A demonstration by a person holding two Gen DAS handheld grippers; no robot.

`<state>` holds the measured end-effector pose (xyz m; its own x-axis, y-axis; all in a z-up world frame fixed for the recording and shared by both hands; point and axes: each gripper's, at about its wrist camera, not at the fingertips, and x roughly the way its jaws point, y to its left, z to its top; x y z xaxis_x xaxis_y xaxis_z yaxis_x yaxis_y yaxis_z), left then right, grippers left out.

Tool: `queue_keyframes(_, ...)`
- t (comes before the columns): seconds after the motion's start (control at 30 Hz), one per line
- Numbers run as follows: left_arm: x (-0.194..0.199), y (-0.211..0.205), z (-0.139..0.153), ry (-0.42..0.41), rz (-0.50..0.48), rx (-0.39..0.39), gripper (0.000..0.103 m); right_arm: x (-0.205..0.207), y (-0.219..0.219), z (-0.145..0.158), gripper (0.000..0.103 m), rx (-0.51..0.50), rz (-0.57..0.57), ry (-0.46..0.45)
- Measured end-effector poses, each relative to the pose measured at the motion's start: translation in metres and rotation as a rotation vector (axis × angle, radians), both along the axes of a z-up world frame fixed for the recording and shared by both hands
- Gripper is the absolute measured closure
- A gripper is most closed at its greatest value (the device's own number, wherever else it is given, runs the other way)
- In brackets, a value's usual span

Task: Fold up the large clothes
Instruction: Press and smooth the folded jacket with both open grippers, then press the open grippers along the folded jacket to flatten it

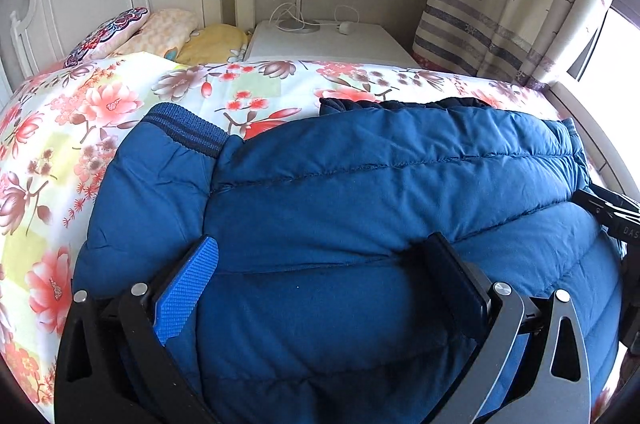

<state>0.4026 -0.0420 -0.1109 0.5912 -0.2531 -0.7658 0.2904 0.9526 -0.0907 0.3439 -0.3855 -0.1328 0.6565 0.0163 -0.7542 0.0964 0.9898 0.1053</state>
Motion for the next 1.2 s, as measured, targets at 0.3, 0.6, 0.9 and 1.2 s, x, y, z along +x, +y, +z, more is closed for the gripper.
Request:
queue_keyframes(0.3,0.0,0.001,0.001,0.0,-0.001,-0.012,0.004,0.003,0.0,0.004,0.016,-0.033,0.003,0.005)
queue_keyframes(0.6,-0.013,0.007,0.046,-0.019,-0.004,-0.118,0.004,-0.029,0.058,0.054,0.017,-0.12,0.141,-0.12)
queue_keyframes(0.9,-0.028,-0.037,-0.001,-0.019,-0.105,0.028,0.004,-0.033,0.138,0.014,0.015,-0.23,0.357,-0.057)
queue_keyframes(1.2,-0.003,-0.015,0.042,-0.075,-0.06,0.062,0.004,0.001,0.078,0.065,0.016,-0.199,0.214,-0.086)
